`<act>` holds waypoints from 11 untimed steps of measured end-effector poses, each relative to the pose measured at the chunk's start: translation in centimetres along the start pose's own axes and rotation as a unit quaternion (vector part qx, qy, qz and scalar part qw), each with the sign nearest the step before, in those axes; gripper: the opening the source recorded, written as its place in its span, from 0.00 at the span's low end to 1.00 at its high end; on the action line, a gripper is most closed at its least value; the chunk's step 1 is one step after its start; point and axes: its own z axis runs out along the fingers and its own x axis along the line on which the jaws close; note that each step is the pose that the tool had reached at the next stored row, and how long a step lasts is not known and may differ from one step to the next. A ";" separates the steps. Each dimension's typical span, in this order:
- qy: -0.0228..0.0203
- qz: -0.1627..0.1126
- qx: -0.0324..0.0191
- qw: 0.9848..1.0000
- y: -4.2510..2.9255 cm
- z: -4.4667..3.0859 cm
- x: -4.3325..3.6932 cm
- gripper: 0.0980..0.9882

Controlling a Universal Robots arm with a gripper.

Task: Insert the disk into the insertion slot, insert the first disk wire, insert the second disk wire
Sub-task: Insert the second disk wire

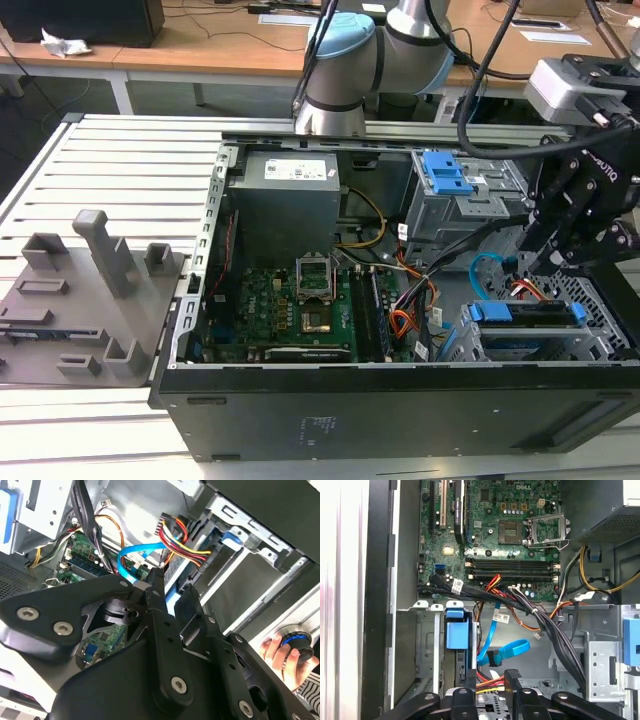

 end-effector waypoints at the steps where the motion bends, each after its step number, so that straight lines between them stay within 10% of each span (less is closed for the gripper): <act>1: 0.000 -0.001 0.000 1.000 0.25 0.07 0.00 0.30; 11: 0.007 -0.028 0.000 1.000 1.59 1.05 0.03 0.30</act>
